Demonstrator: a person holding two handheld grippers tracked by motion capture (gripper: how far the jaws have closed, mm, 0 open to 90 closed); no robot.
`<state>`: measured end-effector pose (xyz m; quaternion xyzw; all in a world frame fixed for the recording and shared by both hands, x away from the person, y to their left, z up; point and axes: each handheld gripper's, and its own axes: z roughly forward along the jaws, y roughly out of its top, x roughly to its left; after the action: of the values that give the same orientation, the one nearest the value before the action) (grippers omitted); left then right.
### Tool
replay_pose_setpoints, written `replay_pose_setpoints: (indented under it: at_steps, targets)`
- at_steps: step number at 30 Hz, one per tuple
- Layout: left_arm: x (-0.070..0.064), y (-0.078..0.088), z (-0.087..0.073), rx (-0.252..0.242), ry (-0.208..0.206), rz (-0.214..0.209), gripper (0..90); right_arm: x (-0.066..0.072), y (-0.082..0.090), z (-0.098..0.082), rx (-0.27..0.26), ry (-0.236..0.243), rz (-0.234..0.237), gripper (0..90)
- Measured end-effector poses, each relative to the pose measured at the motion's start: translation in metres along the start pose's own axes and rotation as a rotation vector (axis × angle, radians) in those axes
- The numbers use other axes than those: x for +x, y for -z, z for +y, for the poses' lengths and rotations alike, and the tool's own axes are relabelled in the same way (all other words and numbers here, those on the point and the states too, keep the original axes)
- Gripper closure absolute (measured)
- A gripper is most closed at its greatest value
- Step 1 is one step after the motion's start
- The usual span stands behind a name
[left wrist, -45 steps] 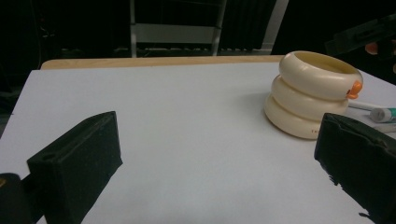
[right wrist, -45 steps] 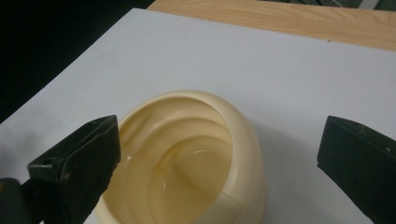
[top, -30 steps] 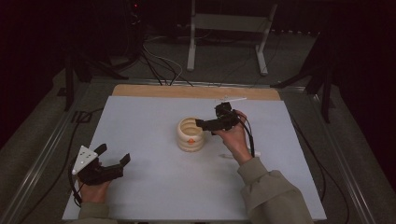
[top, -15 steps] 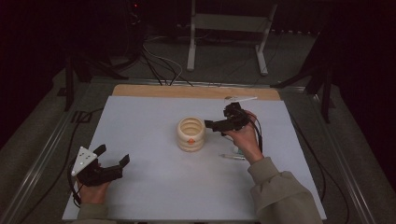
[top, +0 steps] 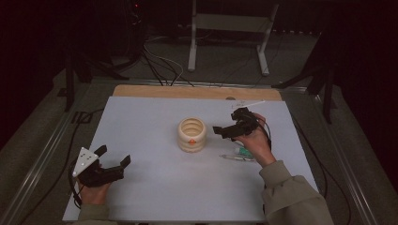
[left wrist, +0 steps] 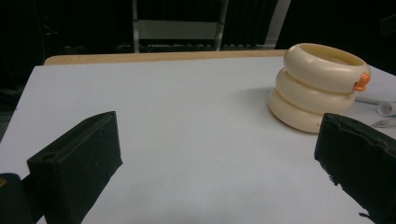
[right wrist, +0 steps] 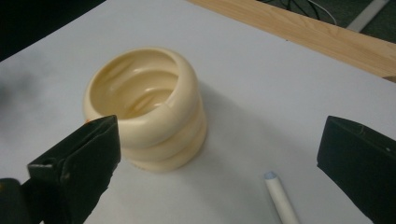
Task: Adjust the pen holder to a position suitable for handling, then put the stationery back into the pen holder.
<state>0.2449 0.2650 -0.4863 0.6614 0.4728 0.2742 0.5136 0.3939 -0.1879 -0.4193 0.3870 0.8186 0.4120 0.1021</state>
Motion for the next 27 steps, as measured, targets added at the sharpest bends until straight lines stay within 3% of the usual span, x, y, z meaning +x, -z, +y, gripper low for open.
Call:
replay_pose_setpoints:
  at_steps: [15, 27]
  targets:
    - [0.0, 0.0, 0.0, -0.002, 0.003, 0.0, 1.0, -0.003, 0.004, -0.009, 0.052, 0.047, 0.006, 0.0]
    - [0.0, 0.0, 0.0, 0.001, 0.001, 0.001, 1.0, -0.003, 0.001, -0.024, 0.139, 0.074, 0.051, 2.2]
